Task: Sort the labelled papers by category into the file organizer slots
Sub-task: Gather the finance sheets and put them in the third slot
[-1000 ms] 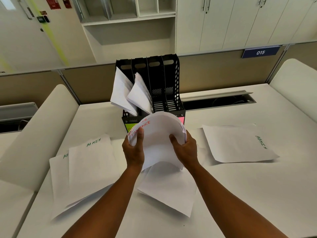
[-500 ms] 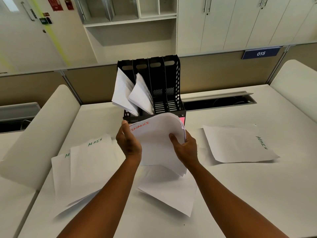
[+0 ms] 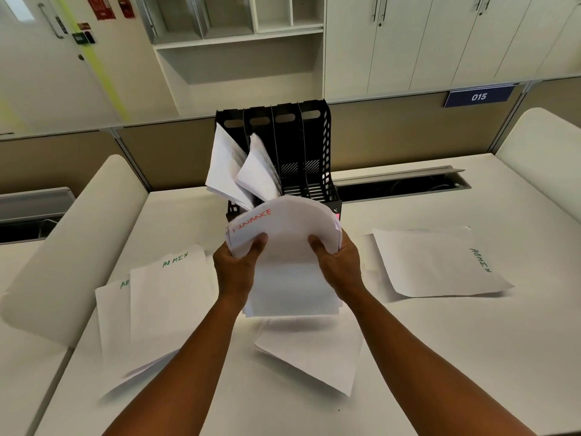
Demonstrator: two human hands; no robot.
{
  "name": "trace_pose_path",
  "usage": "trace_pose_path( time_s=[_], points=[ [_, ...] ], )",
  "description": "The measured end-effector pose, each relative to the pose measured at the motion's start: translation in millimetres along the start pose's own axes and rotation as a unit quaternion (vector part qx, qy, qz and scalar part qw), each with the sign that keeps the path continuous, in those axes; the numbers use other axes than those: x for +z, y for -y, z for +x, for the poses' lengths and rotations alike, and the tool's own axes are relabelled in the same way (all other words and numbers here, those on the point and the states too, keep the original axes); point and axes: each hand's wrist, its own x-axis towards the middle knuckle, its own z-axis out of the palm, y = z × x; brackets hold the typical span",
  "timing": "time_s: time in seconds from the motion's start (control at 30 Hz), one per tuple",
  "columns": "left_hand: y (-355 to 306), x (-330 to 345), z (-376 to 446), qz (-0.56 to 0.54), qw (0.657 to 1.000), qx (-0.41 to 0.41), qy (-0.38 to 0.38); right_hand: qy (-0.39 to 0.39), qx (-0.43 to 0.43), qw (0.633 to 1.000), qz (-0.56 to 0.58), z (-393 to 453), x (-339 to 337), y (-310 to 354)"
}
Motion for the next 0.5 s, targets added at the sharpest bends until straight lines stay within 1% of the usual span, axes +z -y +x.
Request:
trace_pose_path(
  time_s=[0.17,0.27,0.4,0.5],
  points=[
    [-4.1,-1.5,1.3,-0.006,1.0,-0.004,-0.02,0.015,-0.055,0.997,-0.049,-0.3,17.1,9.0],
    [-3.9,2.0,0.4,0.005,0.999,-0.003,-0.041,0.024,-0.096,0.994,-0.047,-3.2,26.4,11.8],
    [0.8,11.5,-8.3,0.023,0.999,0.009,-0.024,0.046,-0.102,0.993,-0.028,-15.1,40.9,16.9],
    [0.6,17.7,-13.0,0.033,0.999,0.003,-0.025,0.042,-0.103,0.993,-0.027,-19.1,46.7,19.6]
  ],
)
